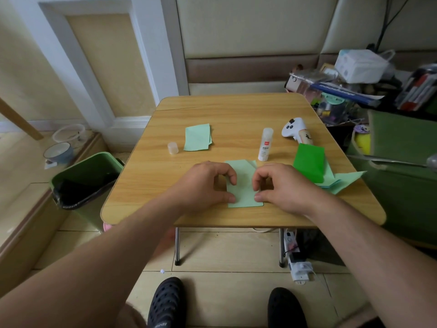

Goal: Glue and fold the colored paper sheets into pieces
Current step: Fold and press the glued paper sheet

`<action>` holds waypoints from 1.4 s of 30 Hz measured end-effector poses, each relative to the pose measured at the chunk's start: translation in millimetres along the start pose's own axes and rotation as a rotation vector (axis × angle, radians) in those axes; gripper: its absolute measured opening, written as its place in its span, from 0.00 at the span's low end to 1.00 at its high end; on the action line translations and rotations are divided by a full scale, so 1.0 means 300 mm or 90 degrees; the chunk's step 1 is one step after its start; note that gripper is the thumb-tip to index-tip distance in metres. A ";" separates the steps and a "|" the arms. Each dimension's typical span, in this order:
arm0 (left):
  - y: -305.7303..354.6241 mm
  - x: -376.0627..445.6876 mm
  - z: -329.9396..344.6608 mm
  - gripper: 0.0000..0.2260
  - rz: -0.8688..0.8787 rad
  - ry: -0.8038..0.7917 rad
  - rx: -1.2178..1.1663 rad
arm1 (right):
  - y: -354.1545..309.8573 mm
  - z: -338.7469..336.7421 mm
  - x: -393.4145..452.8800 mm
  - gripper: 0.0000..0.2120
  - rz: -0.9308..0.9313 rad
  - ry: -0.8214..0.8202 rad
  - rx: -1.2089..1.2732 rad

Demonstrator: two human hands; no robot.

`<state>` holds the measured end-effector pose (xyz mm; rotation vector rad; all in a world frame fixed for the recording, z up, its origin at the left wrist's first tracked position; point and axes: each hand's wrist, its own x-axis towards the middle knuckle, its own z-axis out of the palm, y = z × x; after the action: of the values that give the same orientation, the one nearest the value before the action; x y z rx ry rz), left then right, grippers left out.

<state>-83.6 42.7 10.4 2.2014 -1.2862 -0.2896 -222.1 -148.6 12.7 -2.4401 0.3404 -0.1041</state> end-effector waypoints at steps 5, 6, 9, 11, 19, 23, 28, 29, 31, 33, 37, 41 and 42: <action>0.008 0.005 0.021 0.20 0.003 0.018 -0.015 | -0.019 0.024 0.002 0.11 -0.016 0.010 -0.018; 0.012 0.006 0.030 0.21 0.012 0.029 -0.017 | -0.028 0.034 0.004 0.11 -0.026 0.013 -0.026; 0.021 0.009 0.050 0.23 0.030 0.051 -0.026 | -0.045 0.060 0.012 0.10 -0.038 0.036 -0.016; 0.018 0.010 0.049 0.25 0.025 0.050 -0.031 | -0.043 0.060 0.014 0.11 -0.032 0.040 -0.005; 0.001 0.007 0.020 0.29 0.014 0.031 -0.038 | -0.011 0.016 0.001 0.19 0.019 0.060 0.018; -0.016 0.009 0.008 0.30 0.011 0.030 -0.052 | -0.020 0.015 -0.002 0.22 0.031 0.063 0.046; 0.015 0.008 0.039 0.33 0.028 0.053 -0.057 | -0.060 0.047 0.007 0.35 0.012 0.056 0.029; 0.021 0.007 0.047 0.34 0.041 0.059 -0.058 | -0.067 0.053 0.011 0.37 0.012 0.061 0.022; 0.023 0.008 0.053 0.35 0.055 0.064 -0.061 | -0.068 0.058 0.018 0.39 0.014 0.066 0.018; 0.020 0.010 0.045 0.36 0.041 0.059 -0.058 | -0.058 0.052 0.020 0.39 0.016 0.057 0.027; 0.003 0.014 0.021 0.37 0.009 0.045 -0.040 | -0.025 0.024 0.019 0.38 0.031 0.054 0.030; -0.017 0.014 0.001 0.38 -0.006 0.036 -0.038 | 0.002 0.022 0.020 0.37 0.026 0.051 0.047; -0.019 0.013 -0.002 0.38 -0.007 0.037 -0.038 | 0.003 0.023 0.021 0.37 0.024 0.052 0.048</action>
<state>-77.1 41.8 7.9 2.1517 -1.2197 -0.2633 -215.2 -146.9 6.7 -2.3589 0.4105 -0.1966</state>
